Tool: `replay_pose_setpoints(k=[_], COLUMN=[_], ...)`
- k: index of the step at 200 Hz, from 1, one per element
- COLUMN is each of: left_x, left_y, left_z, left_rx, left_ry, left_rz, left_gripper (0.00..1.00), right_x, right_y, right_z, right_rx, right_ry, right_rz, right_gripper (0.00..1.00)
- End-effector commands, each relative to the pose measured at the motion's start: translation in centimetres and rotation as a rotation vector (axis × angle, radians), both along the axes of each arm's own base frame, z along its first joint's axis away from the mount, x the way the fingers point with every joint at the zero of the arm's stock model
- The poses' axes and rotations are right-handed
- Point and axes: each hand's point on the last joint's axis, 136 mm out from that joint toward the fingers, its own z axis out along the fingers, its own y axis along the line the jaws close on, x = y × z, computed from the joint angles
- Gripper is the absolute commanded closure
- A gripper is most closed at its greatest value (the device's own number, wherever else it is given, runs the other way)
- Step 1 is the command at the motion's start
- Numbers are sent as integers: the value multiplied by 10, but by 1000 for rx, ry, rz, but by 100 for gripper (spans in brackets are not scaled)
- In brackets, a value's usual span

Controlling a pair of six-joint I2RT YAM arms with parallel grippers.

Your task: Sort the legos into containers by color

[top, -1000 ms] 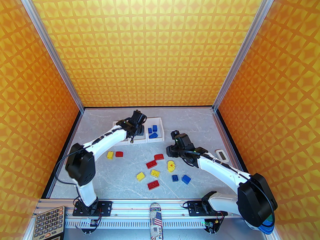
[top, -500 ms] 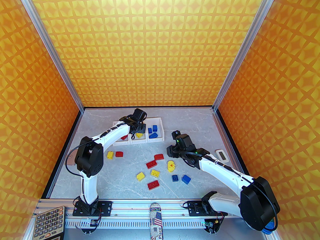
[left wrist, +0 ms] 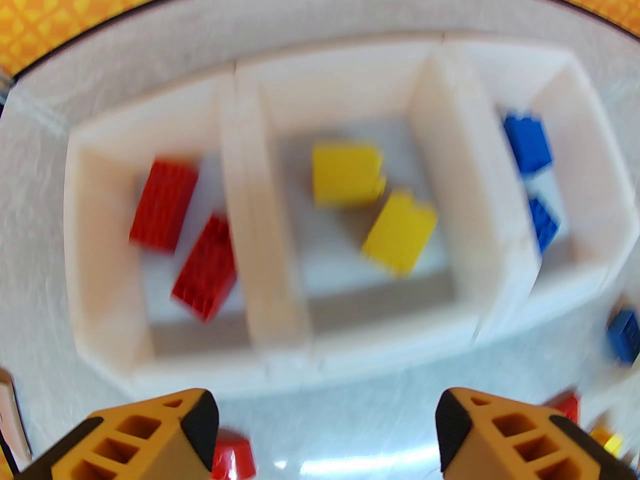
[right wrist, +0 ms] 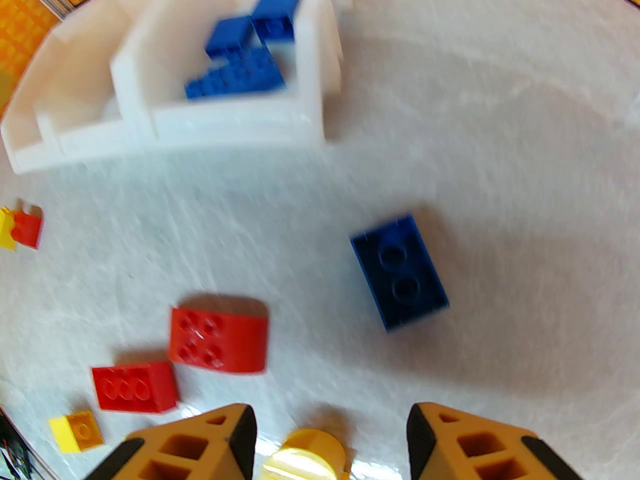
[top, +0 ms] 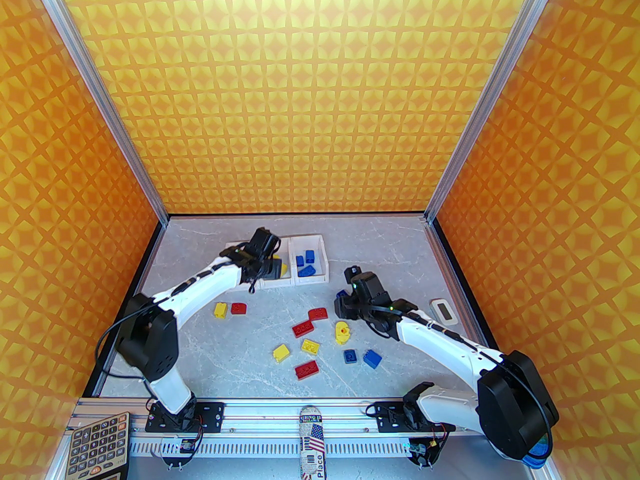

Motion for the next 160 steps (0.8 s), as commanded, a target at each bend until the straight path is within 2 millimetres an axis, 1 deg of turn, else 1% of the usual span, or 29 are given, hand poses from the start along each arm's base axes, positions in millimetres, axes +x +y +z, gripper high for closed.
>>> replay_pose_setpoints(k=[1, 10, 29, 59, 79, 105, 160], left_x=[-18, -25, -38, -53, -62, -68, -73], left_y=[-9, -8, -5, 2, 8, 13, 17], left_z=[17, 18, 20, 18, 13, 10, 9], left_rx=[-78, -92, -124, -161, -172, -174, -176], left_ry=[-39, -46, -57, -67, -61, -61, -60], left_rz=[-9, -7, 7, 34, 51, 57, 63], left_gripper=[24, 23, 24, 23, 23, 22, 22], right_x=[-15, -17, -24, -33, -37, -42, -48], right_y=[3, 1, -4, 2, 6, 13, 11], right_z=[-7, -8, -16, -26, -30, -36, -49], right_rx=[20, 9, -16, -27, -42, -62, -118], right_ry=[43, 46, 79, 102, 110, 123, 146], right_rz=[-17, -39, -77, -71, -66, -41, -56], right_gripper=[45, 45, 44, 42, 41, 40, 41])
